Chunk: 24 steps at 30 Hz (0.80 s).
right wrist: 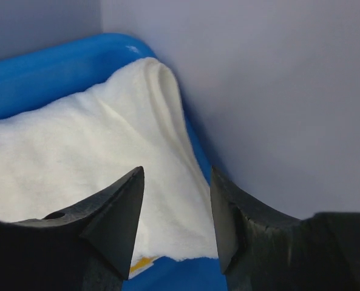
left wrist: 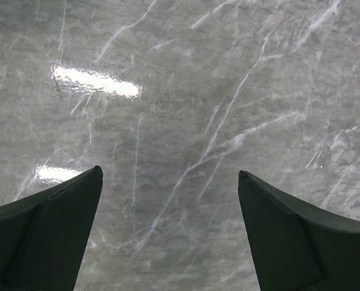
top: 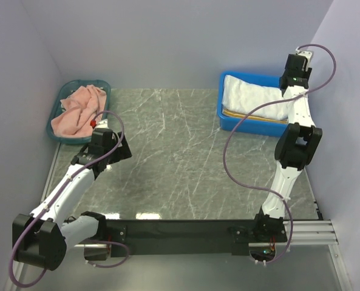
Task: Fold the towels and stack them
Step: Neatly place the folded towel into the bin, then smooth out wrinkles on the folded towel
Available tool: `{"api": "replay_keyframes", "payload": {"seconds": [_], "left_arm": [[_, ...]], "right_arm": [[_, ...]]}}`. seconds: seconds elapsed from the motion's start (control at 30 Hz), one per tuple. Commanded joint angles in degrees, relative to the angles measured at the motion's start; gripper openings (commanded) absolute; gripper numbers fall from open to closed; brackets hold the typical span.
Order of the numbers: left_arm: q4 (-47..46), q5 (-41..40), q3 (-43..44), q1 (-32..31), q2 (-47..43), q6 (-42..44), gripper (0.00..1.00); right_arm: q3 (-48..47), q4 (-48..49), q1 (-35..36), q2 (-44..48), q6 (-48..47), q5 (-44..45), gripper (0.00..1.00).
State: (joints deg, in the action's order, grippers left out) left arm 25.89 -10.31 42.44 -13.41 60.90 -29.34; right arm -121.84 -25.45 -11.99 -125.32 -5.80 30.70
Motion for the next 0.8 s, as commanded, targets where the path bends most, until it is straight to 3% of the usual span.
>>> {"api": "replay_keyframes", "payload": {"seconds": [0.0, 0.13, 0.2, 0.3, 0.53, 0.77], "left_arm": [[-1.9, 0.9, 0.37, 0.23, -1.75, 0.69, 0.99], [-1.9, 0.99, 0.46, 0.23, -2.8, 0.52, 0.99], [-1.98, 0.9, 0.28, 0.23, -3.51, 0.6, 0.99], [-2.07, 1.08, 0.19, 0.23, -4.13, 0.6, 0.99], [-1.98, 1.08, 0.1, 0.23, -5.62, 0.6, 0.99], [-1.98, 1.08, -0.16, 0.23, -6.59, 0.69, 0.99]], "right_arm": [[2.73, 4.27, 0.3, 6.84, 4.3, -10.1, 0.54], [5.64, 2.51, 1.53, 7.98, 10.7, -26.19, 0.49], [10.97, 6.36, 2.84, 9.73, 13.26, -36.25, 0.48], [15.83, 13.14, 4.42, 9.57, 18.27, -44.64, 0.48], [7.59, 12.62, 9.35, -0.62, 25.56, -49.32, 0.41], [9.42, 14.72, 11.72, -6.34, 33.48, -55.11, 0.28]]}}
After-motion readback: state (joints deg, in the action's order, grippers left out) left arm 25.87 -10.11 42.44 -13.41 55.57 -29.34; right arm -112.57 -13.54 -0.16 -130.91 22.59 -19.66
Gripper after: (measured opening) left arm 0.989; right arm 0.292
